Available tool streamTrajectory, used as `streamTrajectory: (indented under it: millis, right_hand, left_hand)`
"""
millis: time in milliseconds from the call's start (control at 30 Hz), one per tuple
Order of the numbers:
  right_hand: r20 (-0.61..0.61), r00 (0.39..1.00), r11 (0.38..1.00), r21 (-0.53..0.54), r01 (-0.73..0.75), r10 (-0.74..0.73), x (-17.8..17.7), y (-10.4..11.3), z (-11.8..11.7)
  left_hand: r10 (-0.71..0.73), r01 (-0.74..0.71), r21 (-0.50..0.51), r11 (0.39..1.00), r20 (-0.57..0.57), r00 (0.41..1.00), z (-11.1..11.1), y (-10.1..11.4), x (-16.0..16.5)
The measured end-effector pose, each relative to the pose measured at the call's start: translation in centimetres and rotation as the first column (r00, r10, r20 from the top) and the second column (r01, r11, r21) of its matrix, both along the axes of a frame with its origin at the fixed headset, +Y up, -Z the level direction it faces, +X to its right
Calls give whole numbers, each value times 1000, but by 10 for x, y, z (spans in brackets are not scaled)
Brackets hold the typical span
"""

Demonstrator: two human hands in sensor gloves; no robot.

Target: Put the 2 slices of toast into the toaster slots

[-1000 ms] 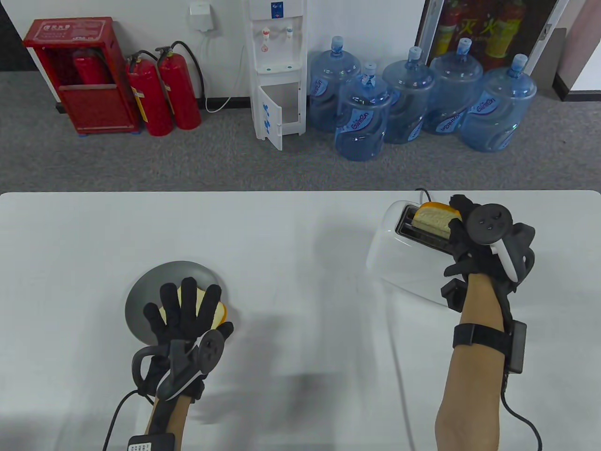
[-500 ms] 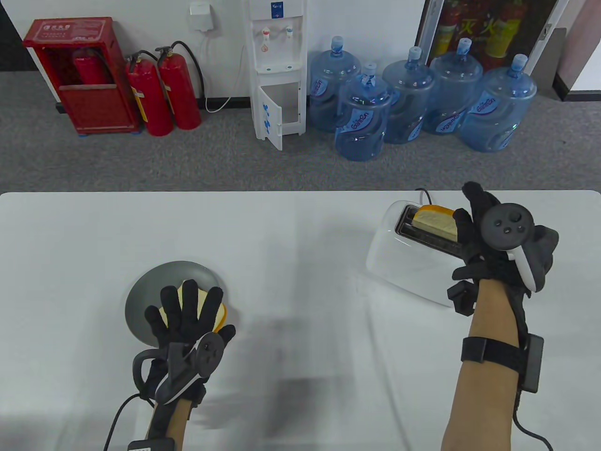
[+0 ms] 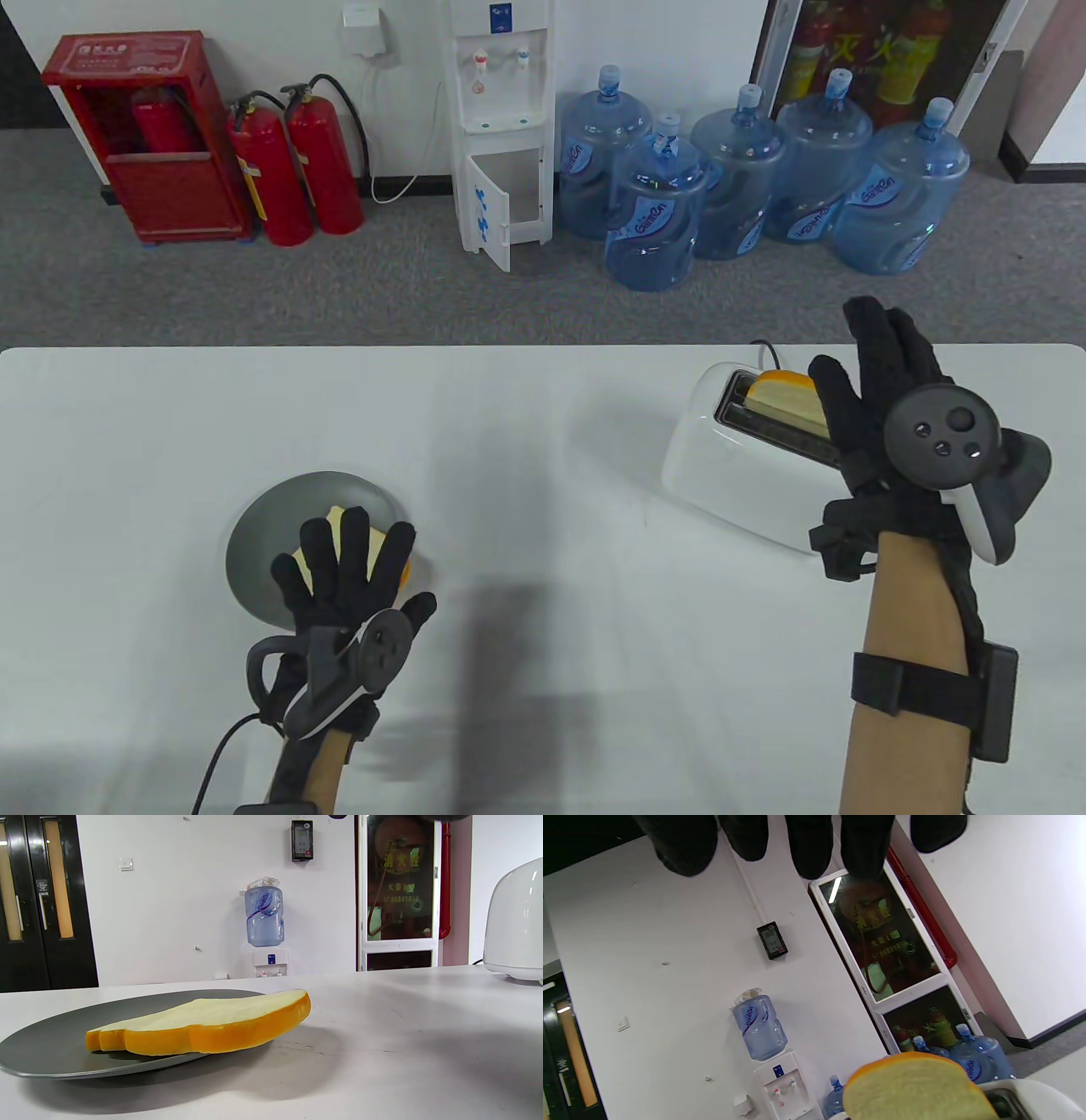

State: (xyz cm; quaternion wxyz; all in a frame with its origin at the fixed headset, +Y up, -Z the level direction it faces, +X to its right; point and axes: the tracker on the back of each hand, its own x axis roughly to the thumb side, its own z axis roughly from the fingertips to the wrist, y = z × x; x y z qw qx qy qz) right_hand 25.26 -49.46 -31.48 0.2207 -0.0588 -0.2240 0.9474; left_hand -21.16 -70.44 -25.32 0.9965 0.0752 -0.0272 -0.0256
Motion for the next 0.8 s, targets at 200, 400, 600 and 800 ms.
streamTrajectory:
  millis: [200,400,600,800]
  right_hand:
    - [-49,998,997,70,-37,40,-16,10,17]
    - [-130,990,985,167,-30,52,-35,13,36]
    - [-158,983,977,202,-64,98,-51,16,47]
    - [-173,972,965,235,-114,157,-65,10,57]
  left_hand:
    - [-5,5,1,1000,15,1000,1,0,4]
    - [-13,13,-3,1000,24,1000,2,0,6]
    - [-13,13,-8,1000,25,1000,2,1,7]
    - [-13,14,-6,1000,31,999,2,0,8]
